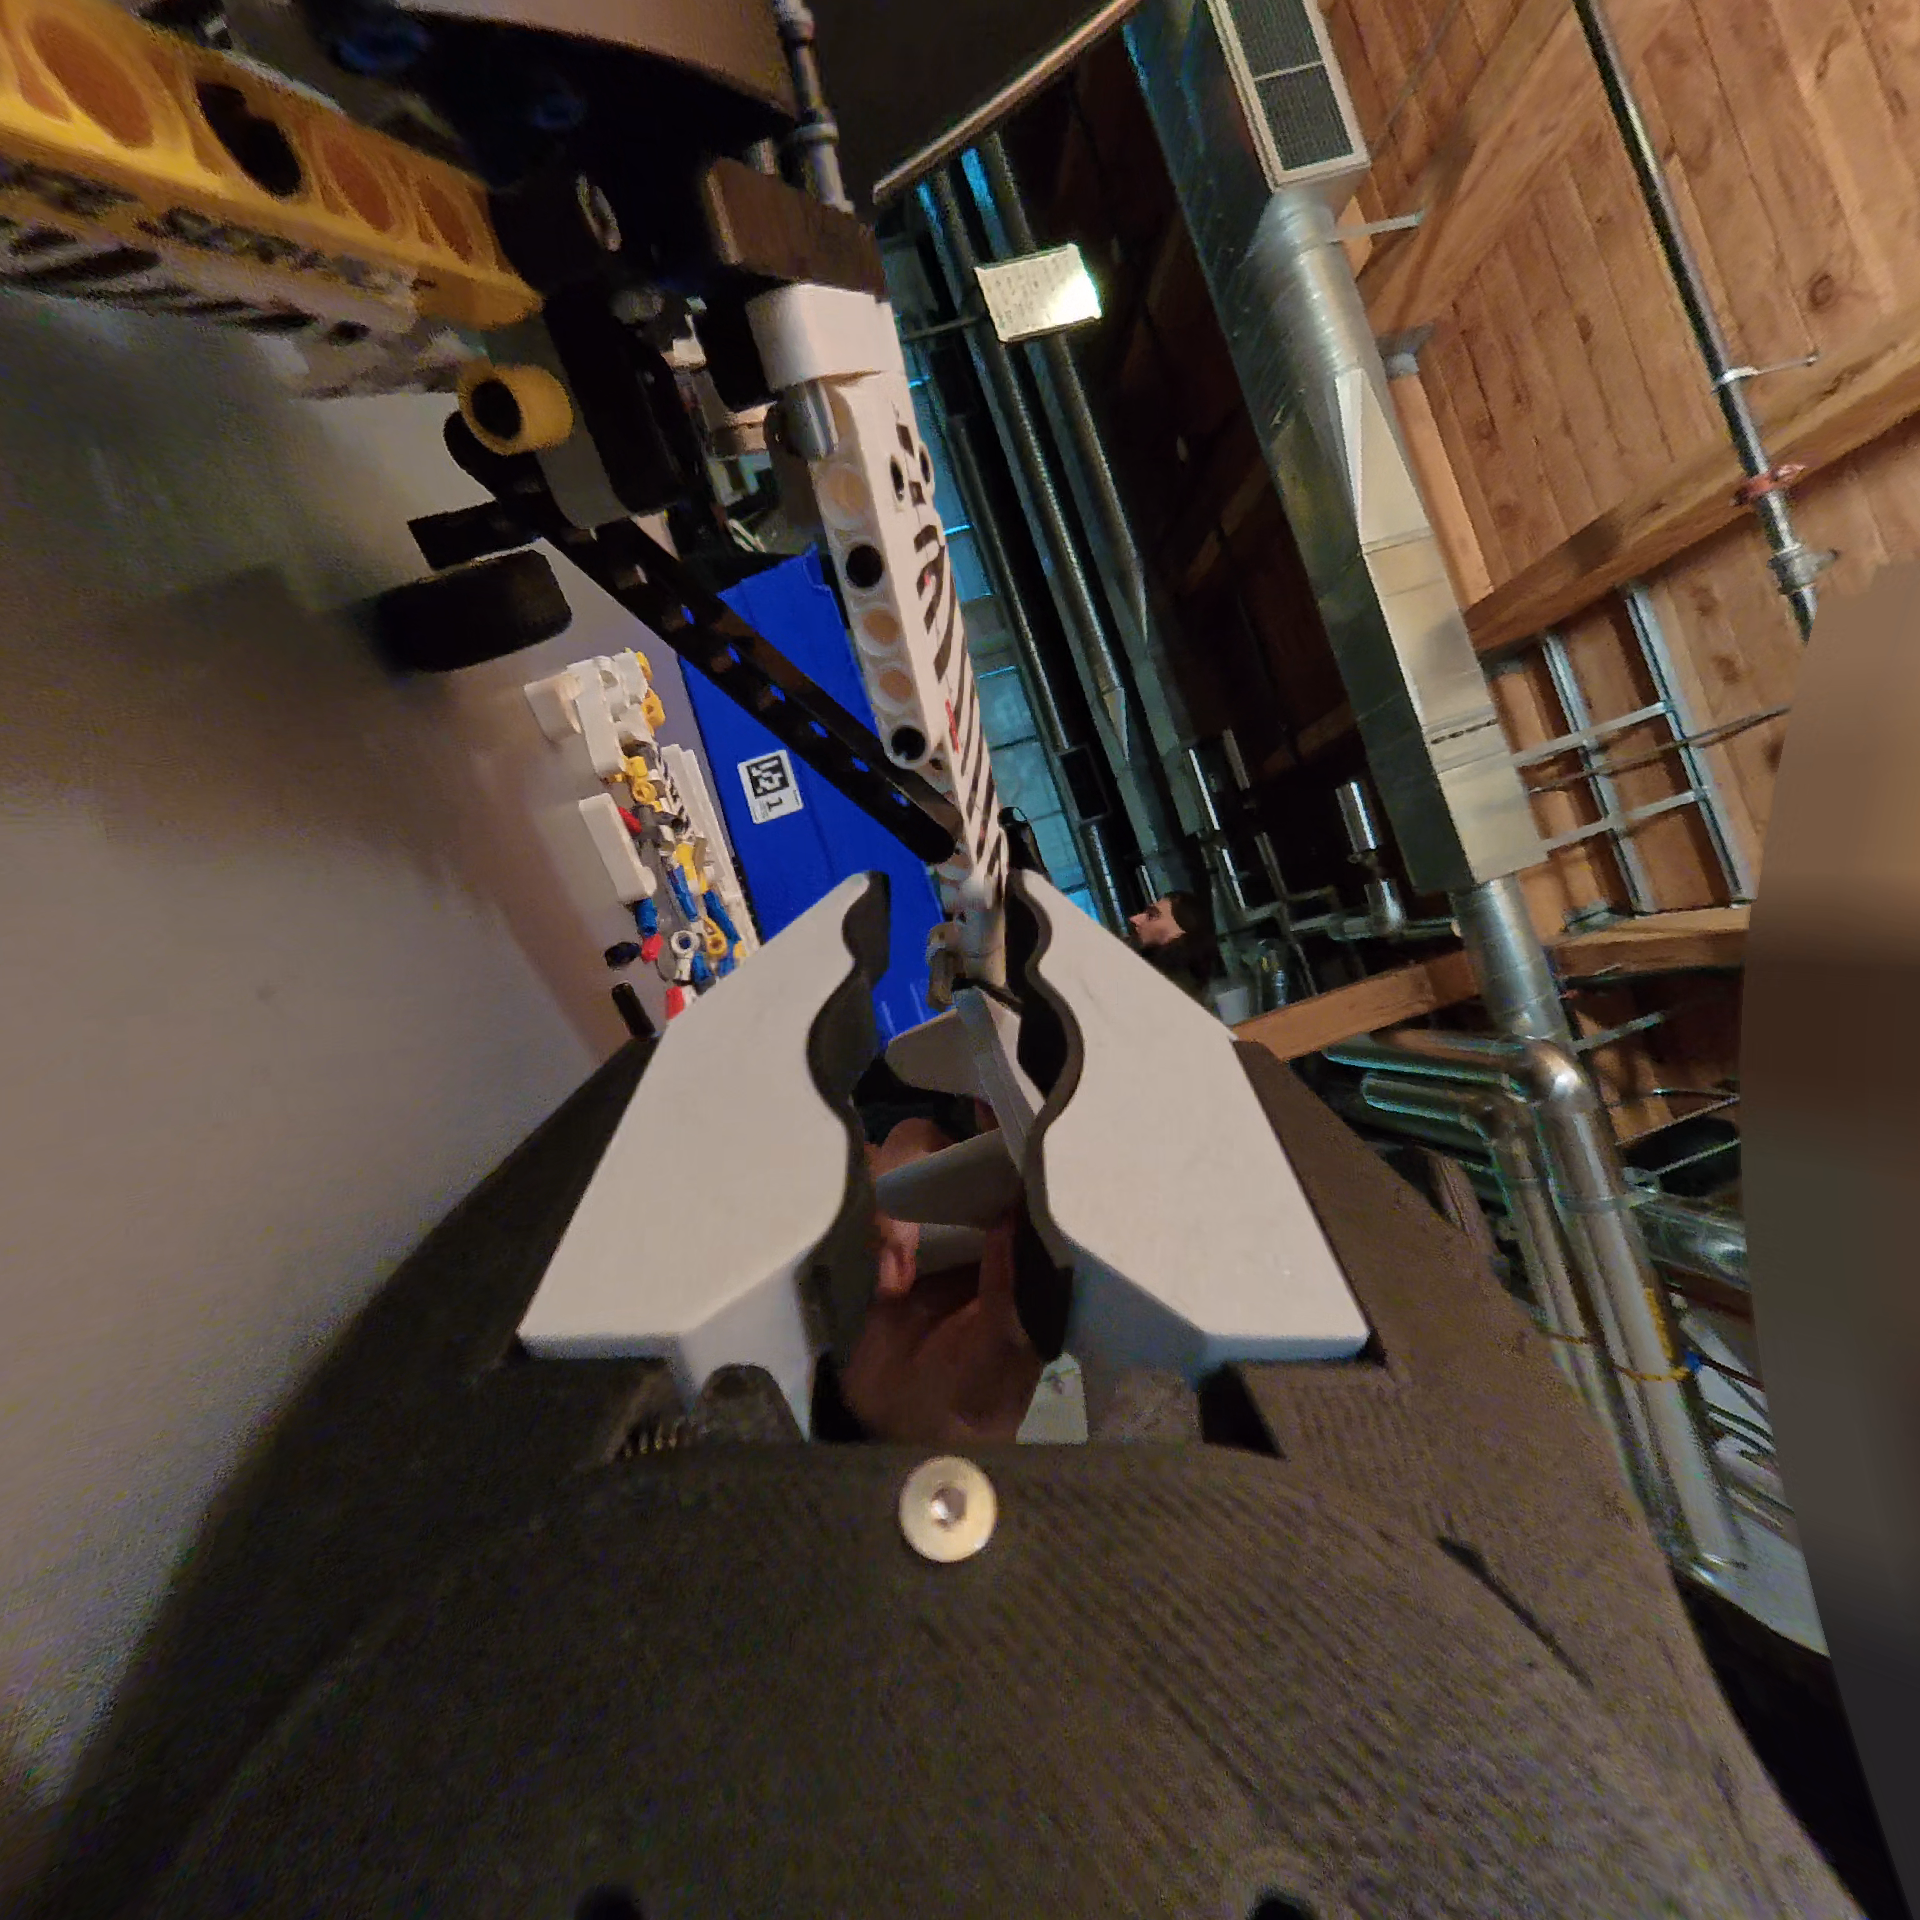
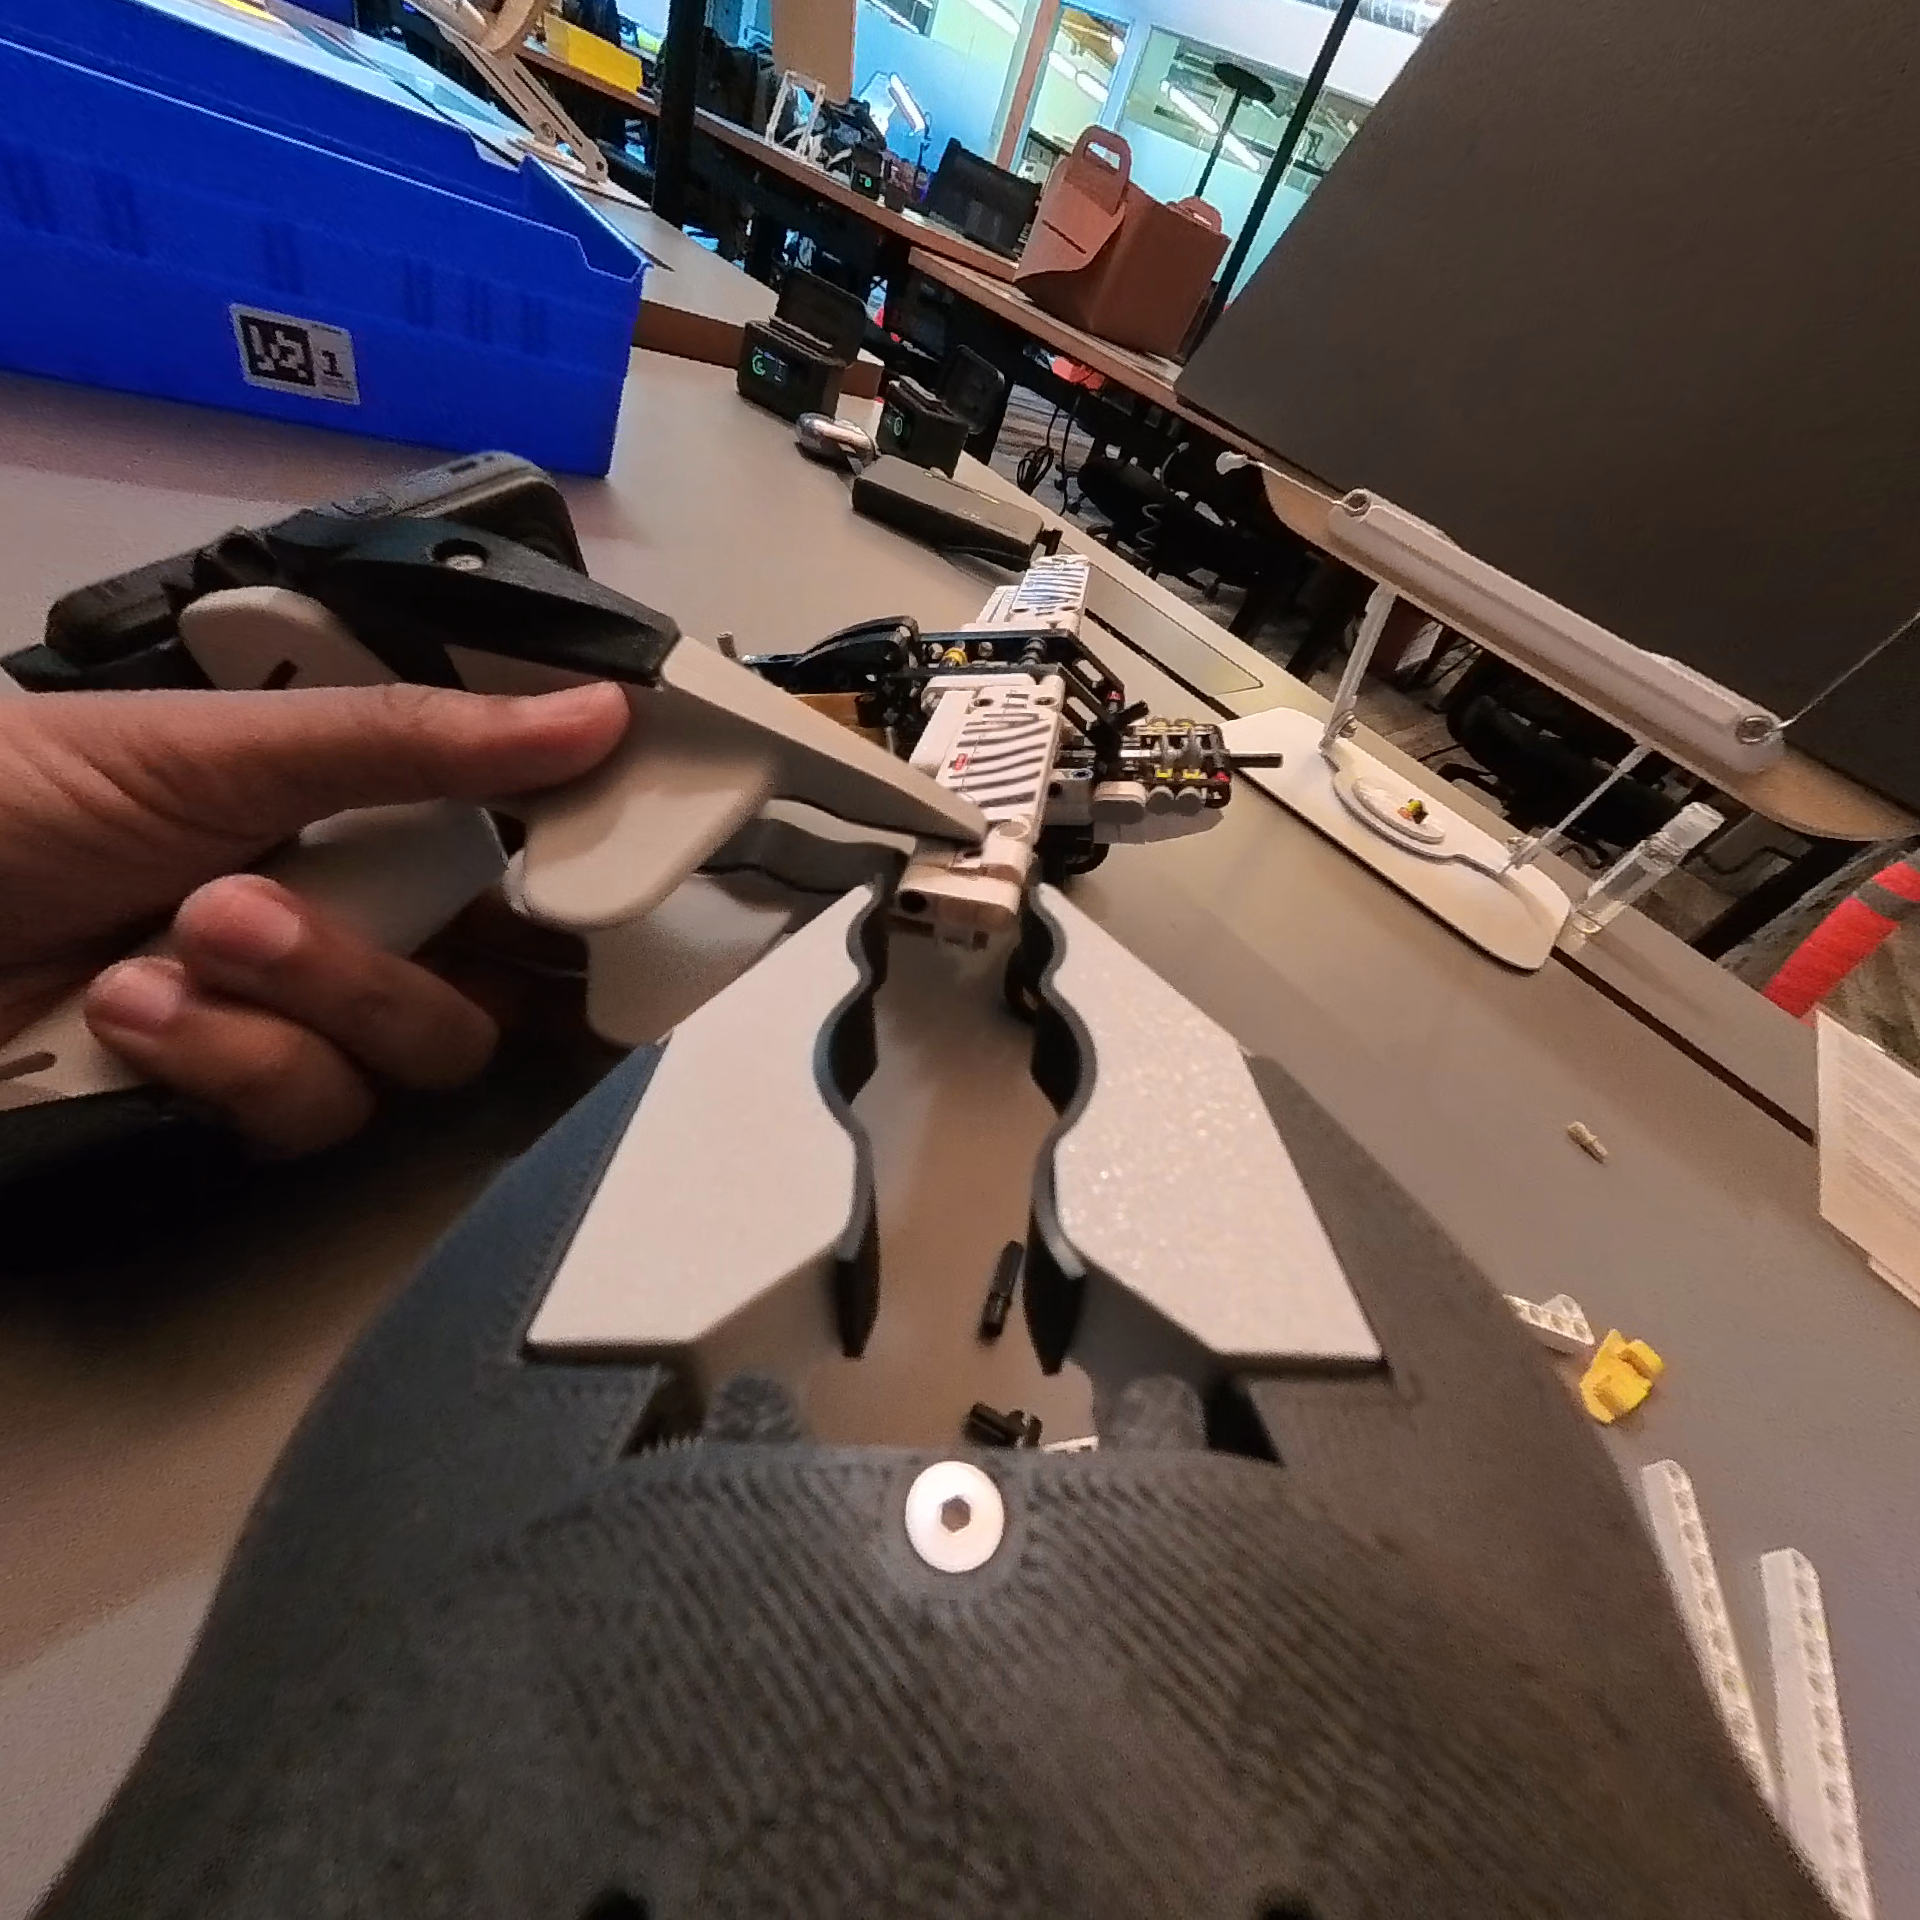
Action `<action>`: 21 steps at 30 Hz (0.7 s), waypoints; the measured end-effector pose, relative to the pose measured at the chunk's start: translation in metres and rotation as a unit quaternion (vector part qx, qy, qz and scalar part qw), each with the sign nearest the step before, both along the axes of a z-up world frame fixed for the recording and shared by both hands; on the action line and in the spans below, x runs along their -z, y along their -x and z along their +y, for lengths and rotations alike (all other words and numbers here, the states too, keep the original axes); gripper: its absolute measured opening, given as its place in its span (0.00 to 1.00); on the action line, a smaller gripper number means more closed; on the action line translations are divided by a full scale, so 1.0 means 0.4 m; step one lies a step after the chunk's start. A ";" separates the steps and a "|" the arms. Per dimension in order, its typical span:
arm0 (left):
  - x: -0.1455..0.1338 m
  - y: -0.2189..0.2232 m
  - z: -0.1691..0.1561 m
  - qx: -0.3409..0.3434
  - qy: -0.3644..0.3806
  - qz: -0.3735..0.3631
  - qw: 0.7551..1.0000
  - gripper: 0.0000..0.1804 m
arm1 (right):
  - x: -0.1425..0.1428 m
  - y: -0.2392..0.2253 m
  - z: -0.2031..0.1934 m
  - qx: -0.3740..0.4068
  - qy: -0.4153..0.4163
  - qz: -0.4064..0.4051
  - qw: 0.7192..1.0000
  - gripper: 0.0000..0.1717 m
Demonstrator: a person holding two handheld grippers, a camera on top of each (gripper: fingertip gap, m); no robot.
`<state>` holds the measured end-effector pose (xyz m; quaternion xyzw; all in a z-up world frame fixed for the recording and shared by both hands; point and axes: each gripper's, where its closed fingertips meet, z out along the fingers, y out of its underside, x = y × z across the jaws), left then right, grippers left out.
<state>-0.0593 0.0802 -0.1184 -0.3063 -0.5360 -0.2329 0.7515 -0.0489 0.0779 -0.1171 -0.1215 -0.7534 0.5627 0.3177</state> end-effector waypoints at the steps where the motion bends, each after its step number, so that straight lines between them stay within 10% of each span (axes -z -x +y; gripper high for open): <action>1: -0.003 0.002 0.002 0.003 -0.006 0.002 1.000 0.09 | 0.000 0.001 0.001 0.002 -0.002 0.001 1.000 0.13; 21: -0.021 0.014 -0.001 -0.052 -0.042 0.016 0.998 0.01 | -0.008 0.005 0.007 0.036 -0.001 0.003 0.999 0.13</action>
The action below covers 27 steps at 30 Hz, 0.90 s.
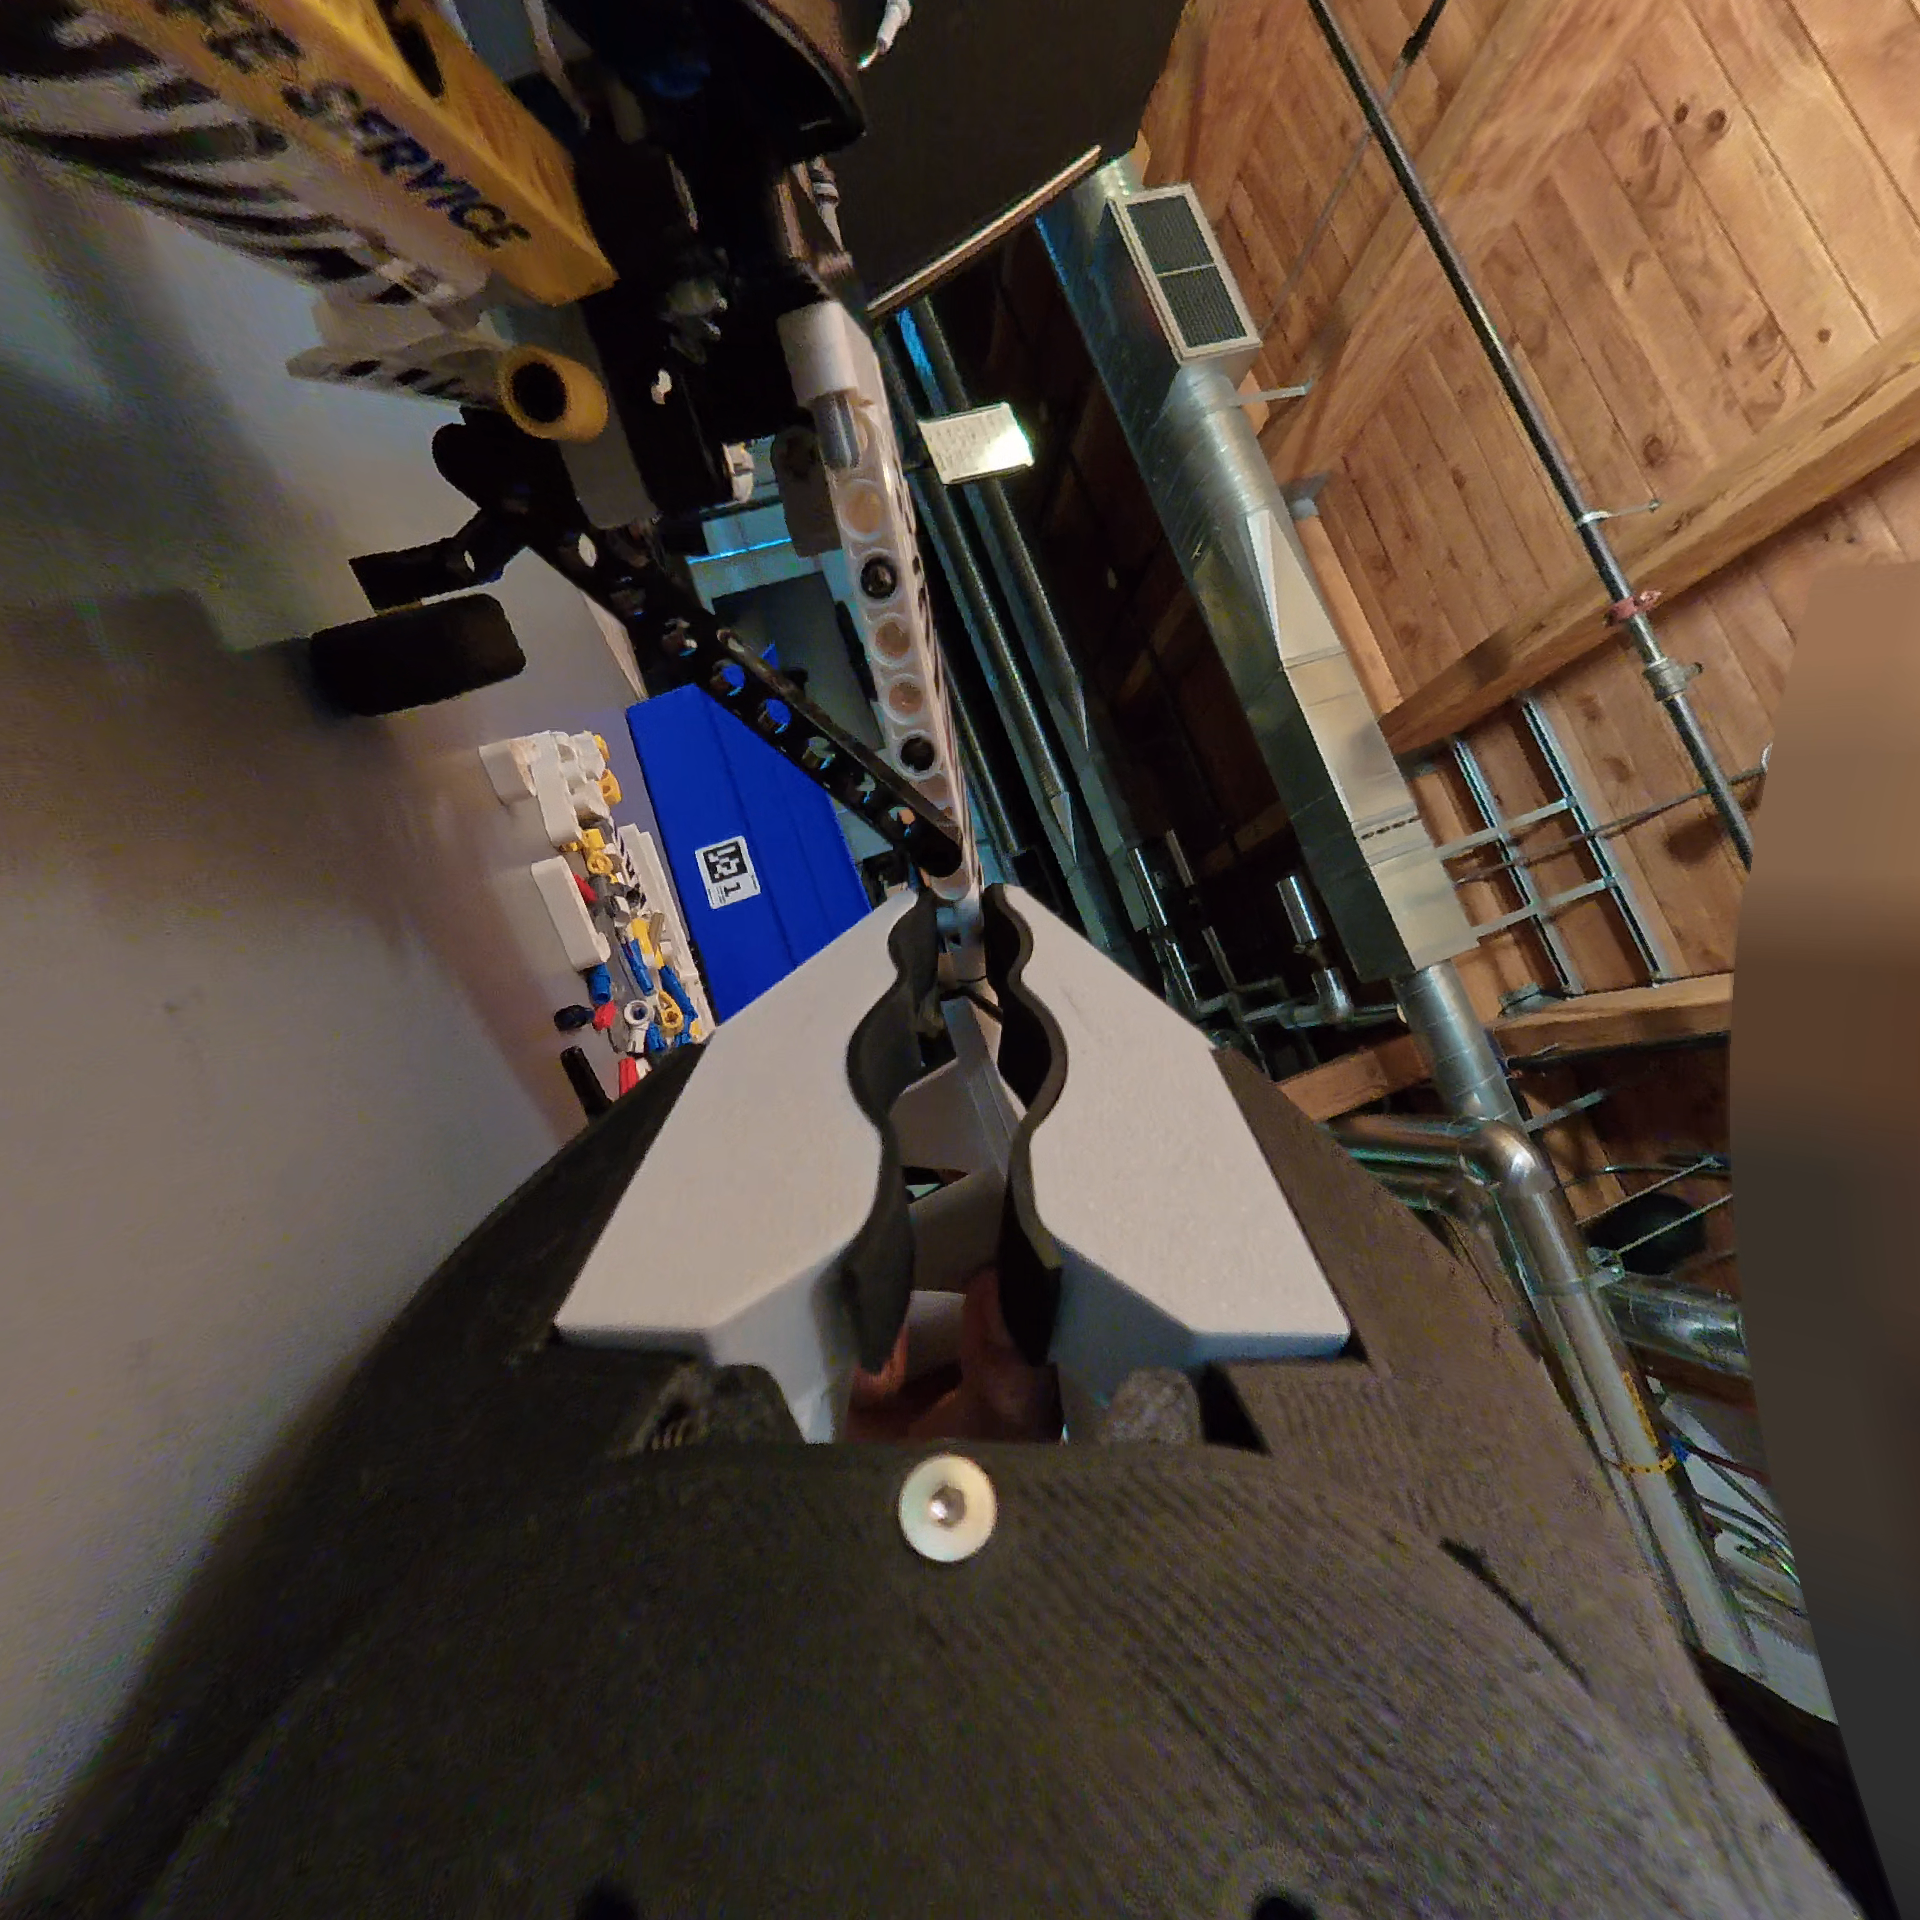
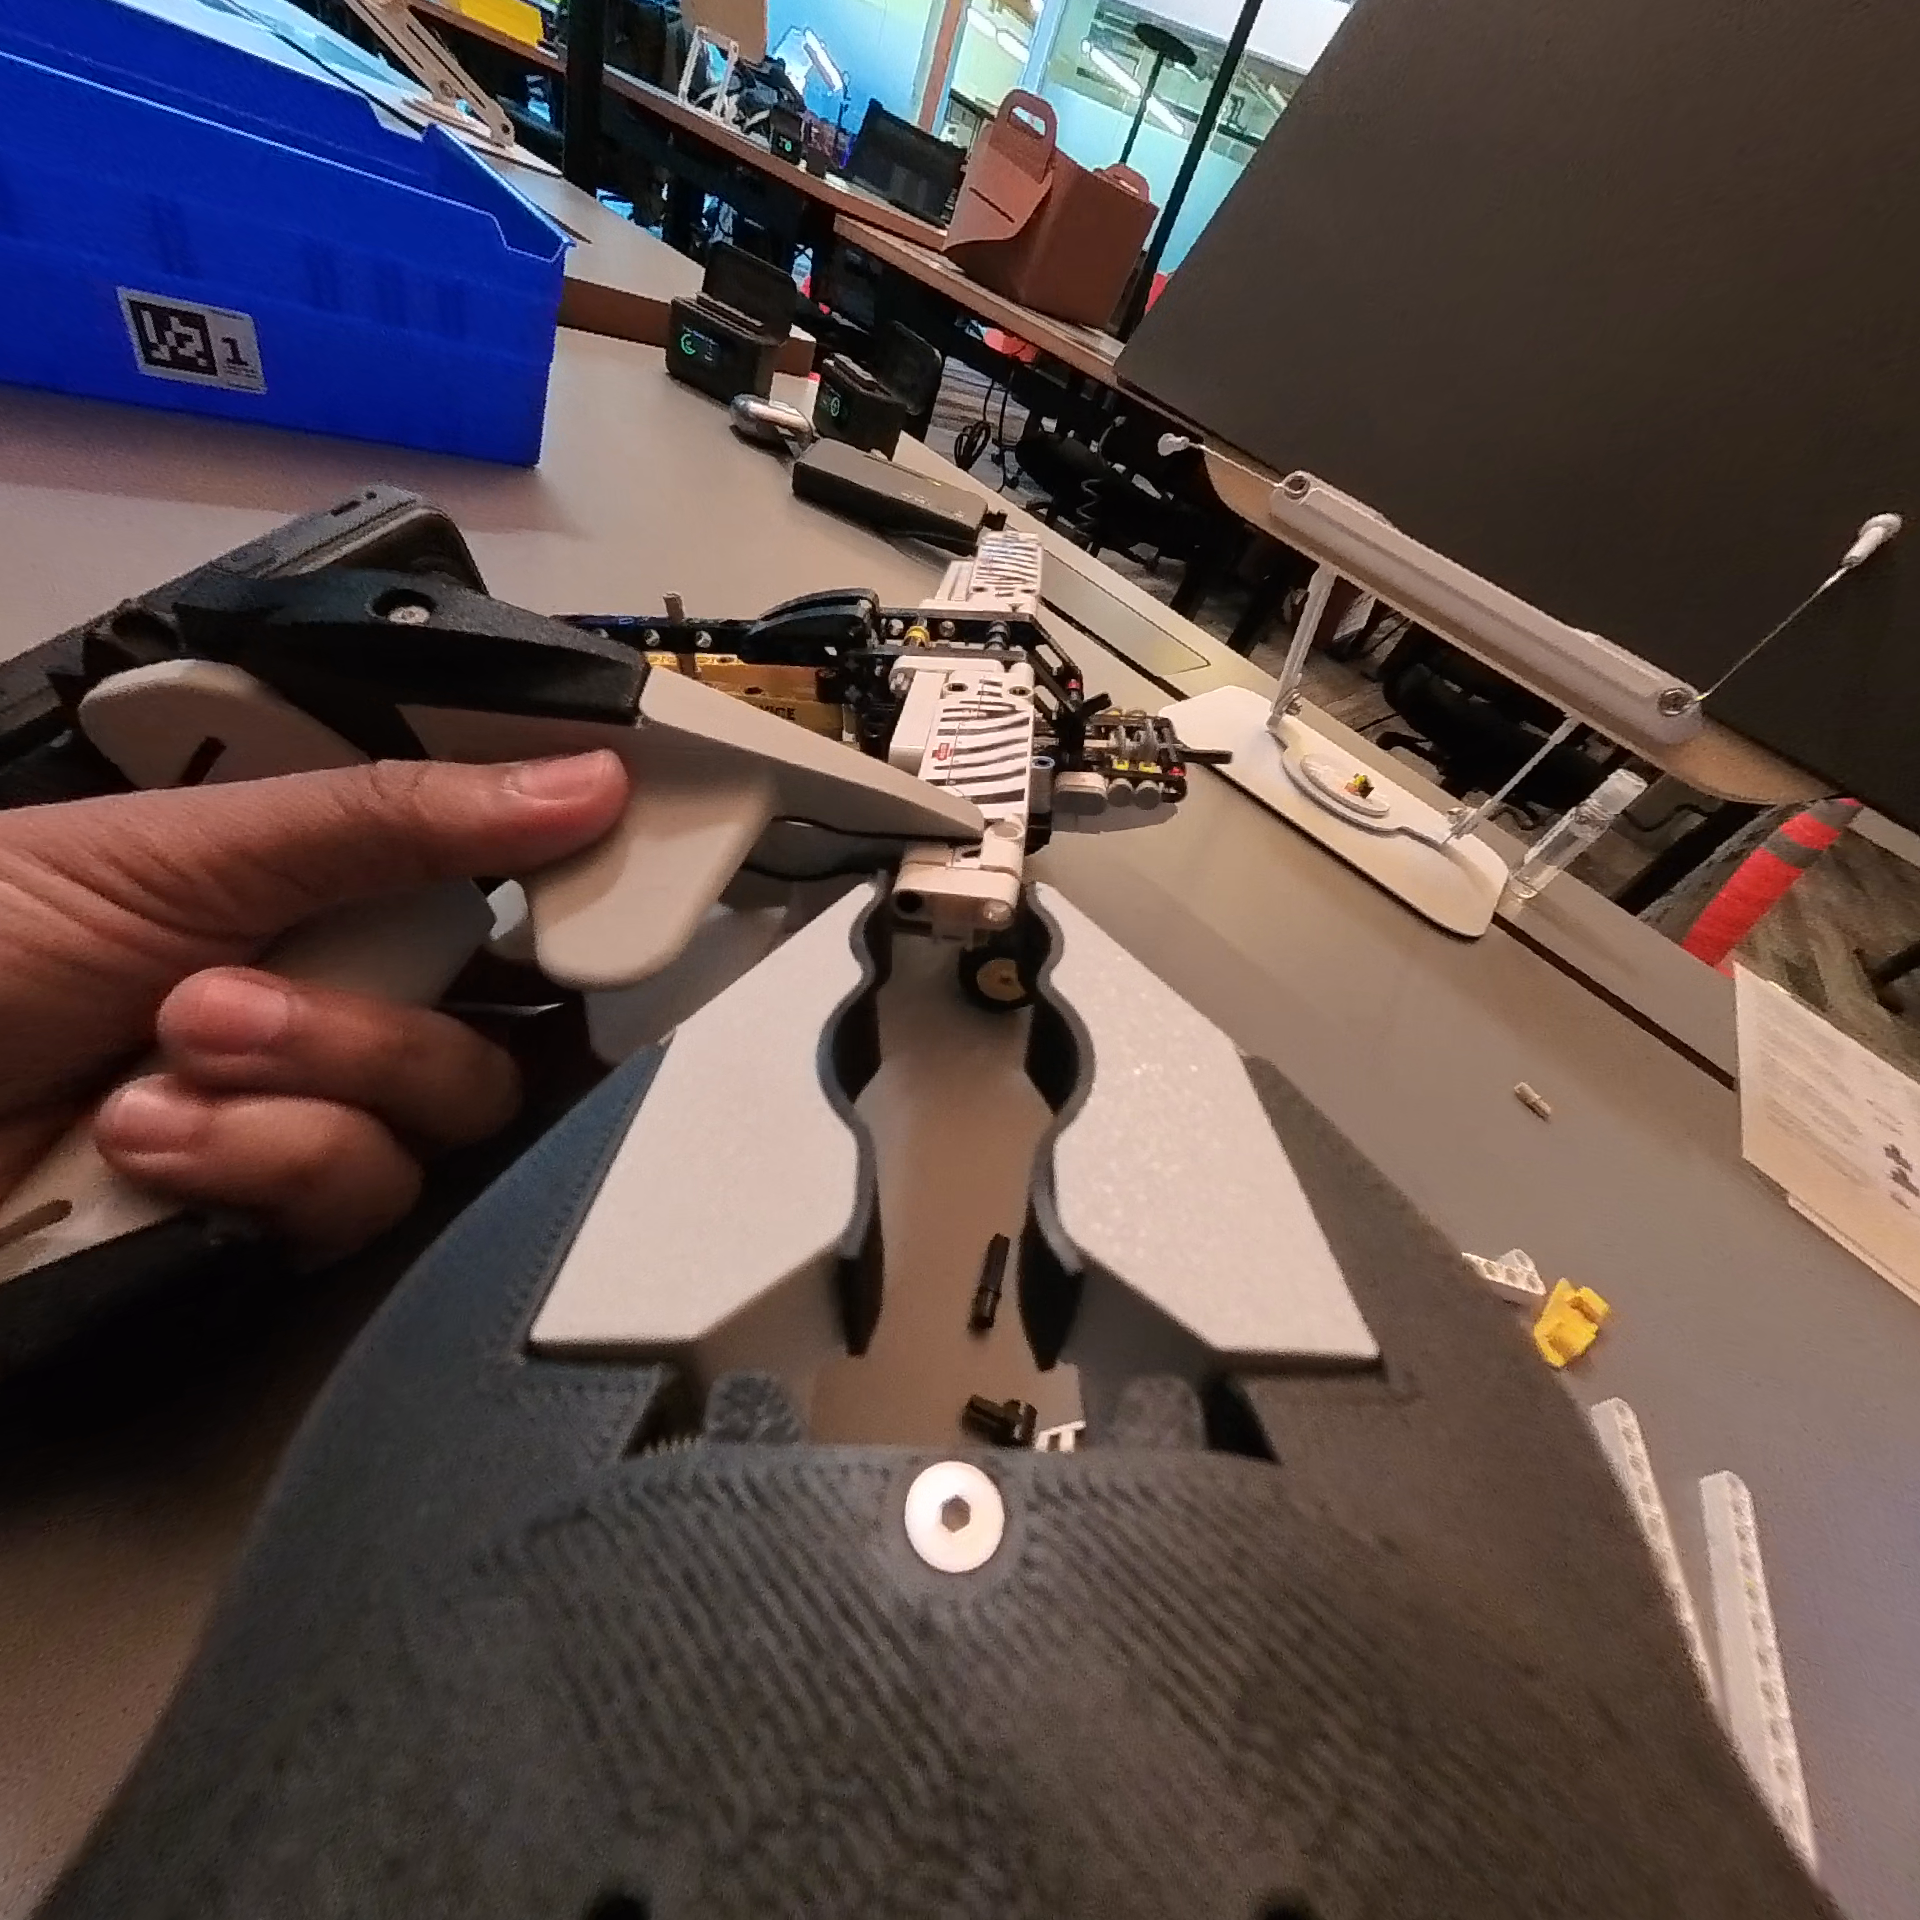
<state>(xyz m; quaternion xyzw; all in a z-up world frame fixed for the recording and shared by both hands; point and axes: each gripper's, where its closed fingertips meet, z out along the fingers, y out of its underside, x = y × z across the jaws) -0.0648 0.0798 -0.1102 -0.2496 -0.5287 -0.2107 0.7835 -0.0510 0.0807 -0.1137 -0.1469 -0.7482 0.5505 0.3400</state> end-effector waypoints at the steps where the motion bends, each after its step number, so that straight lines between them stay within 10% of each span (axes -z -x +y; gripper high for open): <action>1: 0.000 0.000 0.000 0.001 -0.001 -0.001 1.000 0.01 | 0.000 0.000 0.000 0.001 -0.001 0.002 1.000 0.12; 9: -0.016 0.022 -0.101 -0.055 -0.011 0.018 0.998 0.03 | -0.003 -0.020 0.069 -0.002 0.053 -0.036 0.998 0.13; 27: -0.007 -0.102 -0.045 -0.019 0.085 0.039 0.995 0.19 | -0.036 -0.065 0.033 -0.097 0.106 -0.038 0.989 0.13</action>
